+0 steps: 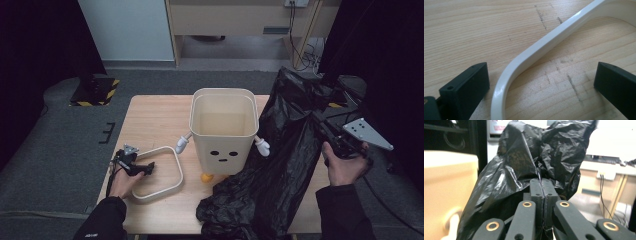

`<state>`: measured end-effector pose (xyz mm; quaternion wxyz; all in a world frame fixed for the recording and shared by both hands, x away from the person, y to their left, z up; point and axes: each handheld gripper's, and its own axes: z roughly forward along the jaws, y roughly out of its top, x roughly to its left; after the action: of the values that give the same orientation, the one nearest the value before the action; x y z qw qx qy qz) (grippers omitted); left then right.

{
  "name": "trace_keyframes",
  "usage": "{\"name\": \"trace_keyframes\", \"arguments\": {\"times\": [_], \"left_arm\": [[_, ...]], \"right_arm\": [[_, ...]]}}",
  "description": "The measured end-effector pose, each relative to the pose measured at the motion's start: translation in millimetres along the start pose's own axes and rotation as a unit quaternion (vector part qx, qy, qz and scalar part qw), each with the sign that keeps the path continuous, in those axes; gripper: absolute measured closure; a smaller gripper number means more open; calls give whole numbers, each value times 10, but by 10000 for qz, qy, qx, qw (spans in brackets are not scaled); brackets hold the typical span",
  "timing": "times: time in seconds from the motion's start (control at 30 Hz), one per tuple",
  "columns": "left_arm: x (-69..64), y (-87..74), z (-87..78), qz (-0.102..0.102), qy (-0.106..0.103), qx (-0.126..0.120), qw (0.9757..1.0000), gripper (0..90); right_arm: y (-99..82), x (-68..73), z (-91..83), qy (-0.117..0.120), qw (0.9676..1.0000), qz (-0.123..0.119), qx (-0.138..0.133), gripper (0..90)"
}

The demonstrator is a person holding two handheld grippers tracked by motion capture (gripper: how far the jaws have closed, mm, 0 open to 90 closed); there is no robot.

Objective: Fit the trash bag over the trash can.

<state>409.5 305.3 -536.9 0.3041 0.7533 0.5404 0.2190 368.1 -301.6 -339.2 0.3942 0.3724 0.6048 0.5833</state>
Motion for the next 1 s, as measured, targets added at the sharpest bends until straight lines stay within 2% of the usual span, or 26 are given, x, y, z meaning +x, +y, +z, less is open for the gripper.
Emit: {"name": "trace_keyframes", "arguments": {"times": [0.27, 0.5, 0.63, 0.73, 0.8, 1.0], "left_arm": [[0, 0, 0, -1, 0, 0, 10000, 0], [0, 0, 0, 0, 0, 0, 10000, 0], [0, 0, 0, -1, 0, 0, 10000, 0], [0, 0, 0, 0, 0, 1, 10000, 0], [0, 0, 0, -1, 0, 1, 10000, 0], [0, 0, 0, 0, -1, 2, 10000, 0]], "right_arm": [[451, 174, 112, 271, 9982, -161, -501, 898], [760, 496, 268, 722, 9939, -428, -720, 898], [900, 696, 351, 1017, 9897, -522, -856, 898], [941, 836, 409, 1320, 9859, -587, -839, 898], [933, 939, 453, 1568, 9831, -537, -780, 898], [785, 1183, 592, 2154, 9745, -461, -438, 897]]}}
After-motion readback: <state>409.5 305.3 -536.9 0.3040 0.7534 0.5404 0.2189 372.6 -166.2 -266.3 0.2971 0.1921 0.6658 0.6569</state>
